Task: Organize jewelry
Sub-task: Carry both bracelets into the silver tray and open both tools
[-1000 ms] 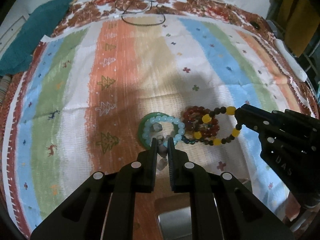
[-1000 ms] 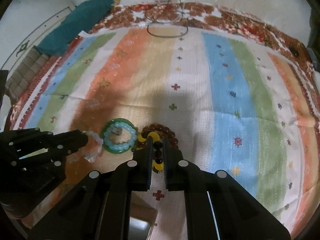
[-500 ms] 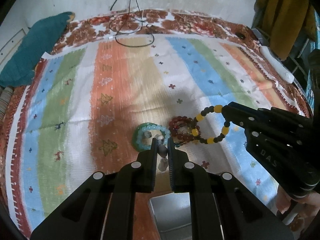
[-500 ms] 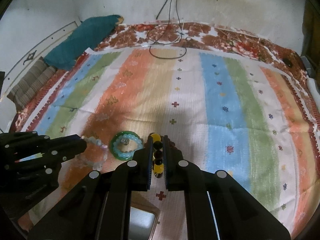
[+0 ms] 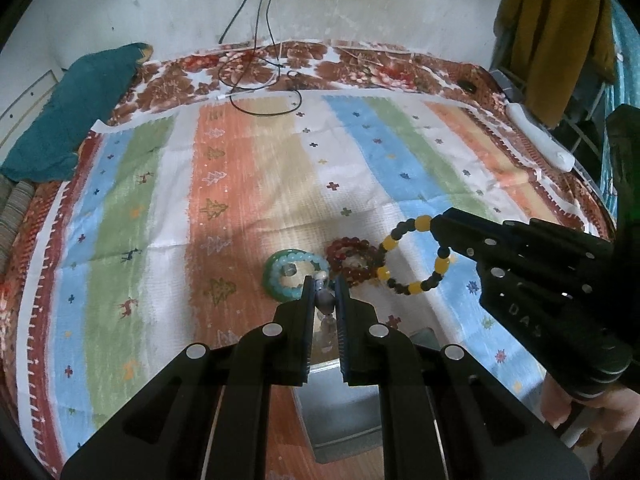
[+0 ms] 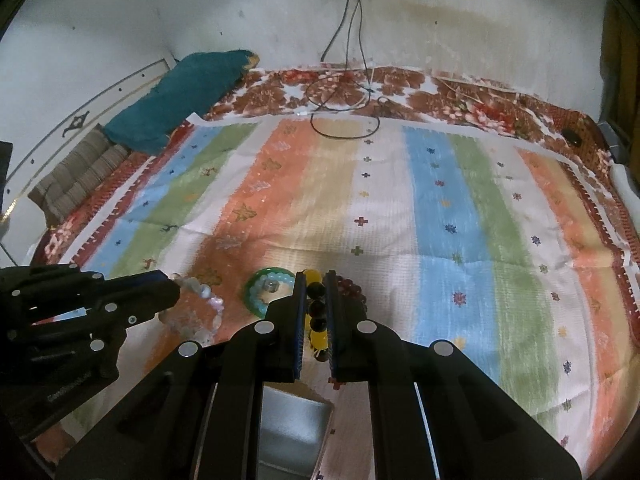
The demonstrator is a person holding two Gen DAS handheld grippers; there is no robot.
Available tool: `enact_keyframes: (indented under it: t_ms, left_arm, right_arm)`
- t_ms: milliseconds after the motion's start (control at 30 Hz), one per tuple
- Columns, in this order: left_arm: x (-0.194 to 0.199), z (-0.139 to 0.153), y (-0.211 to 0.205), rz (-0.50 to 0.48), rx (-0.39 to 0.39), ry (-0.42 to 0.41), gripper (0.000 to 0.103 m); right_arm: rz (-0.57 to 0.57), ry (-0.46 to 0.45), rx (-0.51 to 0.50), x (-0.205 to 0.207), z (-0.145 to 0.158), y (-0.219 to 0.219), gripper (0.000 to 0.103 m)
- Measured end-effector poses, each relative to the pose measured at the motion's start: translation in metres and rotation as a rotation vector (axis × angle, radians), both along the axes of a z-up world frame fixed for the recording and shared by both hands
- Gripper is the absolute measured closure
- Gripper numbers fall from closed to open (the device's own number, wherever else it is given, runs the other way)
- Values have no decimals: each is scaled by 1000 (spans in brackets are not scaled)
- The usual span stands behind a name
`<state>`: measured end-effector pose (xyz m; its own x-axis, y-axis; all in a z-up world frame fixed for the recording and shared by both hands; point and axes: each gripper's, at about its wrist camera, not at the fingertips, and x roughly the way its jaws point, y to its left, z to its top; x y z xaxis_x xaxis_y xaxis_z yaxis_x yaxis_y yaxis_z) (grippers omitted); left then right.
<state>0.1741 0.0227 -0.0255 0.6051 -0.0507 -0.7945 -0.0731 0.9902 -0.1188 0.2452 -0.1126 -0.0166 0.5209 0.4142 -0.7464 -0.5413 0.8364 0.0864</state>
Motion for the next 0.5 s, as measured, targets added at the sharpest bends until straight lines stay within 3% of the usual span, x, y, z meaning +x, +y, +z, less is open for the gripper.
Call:
enact_keyframes:
  t_ms: [500]
  left_arm:
    - [-35, 14, -13, -20, 6, -51, 93]
  right_arm:
    - [4, -32, 35, -29, 16, -13, 93]
